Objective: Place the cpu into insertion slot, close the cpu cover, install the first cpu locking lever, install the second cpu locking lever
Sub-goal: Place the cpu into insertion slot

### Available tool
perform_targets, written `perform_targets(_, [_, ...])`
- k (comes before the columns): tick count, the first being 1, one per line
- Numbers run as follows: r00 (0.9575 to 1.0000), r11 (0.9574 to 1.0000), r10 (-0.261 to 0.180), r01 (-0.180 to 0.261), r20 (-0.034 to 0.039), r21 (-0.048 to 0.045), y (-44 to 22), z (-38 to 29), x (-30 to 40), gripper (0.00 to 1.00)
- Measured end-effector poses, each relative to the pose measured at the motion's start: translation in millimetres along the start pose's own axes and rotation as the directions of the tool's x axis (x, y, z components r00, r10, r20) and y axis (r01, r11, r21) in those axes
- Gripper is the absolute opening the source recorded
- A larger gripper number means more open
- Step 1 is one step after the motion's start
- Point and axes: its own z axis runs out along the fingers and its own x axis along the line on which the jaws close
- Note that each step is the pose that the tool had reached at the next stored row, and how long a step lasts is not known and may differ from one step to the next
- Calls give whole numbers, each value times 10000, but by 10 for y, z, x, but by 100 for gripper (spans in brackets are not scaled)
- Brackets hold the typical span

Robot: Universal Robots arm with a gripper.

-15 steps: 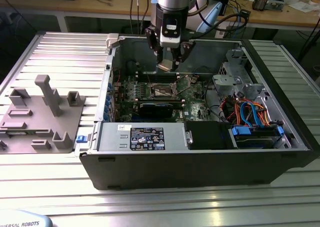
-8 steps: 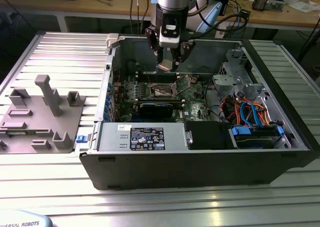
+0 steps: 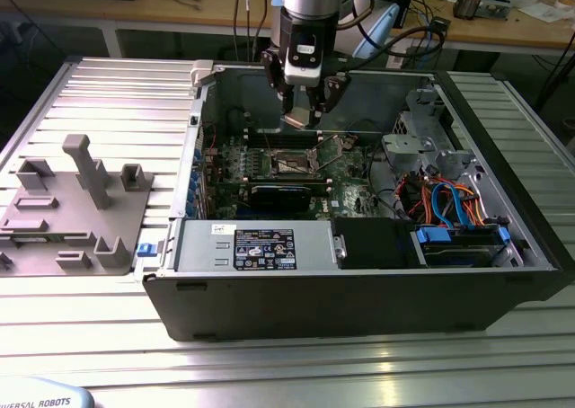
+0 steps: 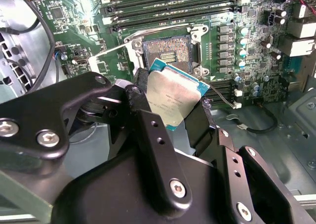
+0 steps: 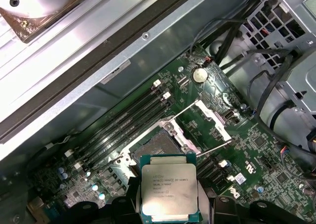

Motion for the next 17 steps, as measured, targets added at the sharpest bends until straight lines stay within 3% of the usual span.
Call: perform_targets(17, [9996, 9996, 289, -289, 13, 2, 0, 9, 0, 54])
